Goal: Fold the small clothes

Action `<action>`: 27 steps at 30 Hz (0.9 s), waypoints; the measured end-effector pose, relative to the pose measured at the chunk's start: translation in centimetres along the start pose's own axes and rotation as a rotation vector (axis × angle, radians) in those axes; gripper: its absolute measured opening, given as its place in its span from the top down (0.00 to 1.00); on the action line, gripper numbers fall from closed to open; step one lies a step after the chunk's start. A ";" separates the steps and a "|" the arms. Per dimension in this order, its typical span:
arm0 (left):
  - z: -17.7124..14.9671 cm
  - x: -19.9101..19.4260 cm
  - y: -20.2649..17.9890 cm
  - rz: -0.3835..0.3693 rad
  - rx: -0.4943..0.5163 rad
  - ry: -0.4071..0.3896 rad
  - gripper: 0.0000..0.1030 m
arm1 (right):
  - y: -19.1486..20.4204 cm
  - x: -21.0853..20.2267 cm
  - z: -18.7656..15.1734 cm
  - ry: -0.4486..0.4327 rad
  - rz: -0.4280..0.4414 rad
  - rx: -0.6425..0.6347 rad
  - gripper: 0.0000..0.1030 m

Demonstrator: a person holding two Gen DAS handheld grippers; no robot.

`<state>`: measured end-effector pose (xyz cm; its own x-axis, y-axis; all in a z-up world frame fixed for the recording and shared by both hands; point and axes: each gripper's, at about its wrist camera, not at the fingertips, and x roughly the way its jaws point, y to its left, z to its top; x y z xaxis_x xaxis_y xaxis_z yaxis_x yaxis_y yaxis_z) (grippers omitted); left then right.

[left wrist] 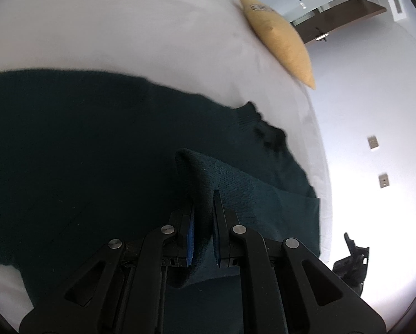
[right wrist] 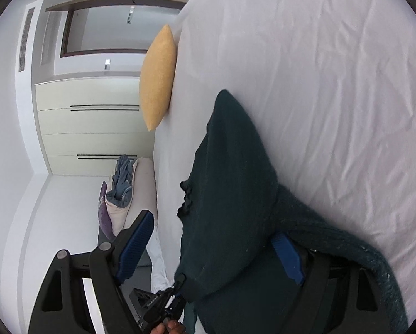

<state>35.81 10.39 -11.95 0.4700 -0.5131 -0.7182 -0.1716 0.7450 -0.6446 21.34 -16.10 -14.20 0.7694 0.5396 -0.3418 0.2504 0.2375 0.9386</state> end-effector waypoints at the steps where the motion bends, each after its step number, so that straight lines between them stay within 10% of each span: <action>1: -0.1 0.2 0.4 0.004 -0.002 0.001 0.91 | -0.2 -0.1 -0.2 -0.013 0.003 -0.004 0.21; 15: -1.0 -0.6 1.7 0.002 0.032 -0.008 0.91 | 0.9 -3.7 -2.0 -0.003 -0.044 -0.122 0.24; 27: -1.4 -1.4 0.9 0.028 0.038 -0.036 0.91 | 5.7 -1.5 4.1 0.048 -0.155 -0.321 0.24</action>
<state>33.84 11.20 -11.92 0.4965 -0.4766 -0.7255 -0.1529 0.7747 -0.6135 24.06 -18.85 -8.13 0.7068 0.5126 -0.4876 0.1587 0.5567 0.8154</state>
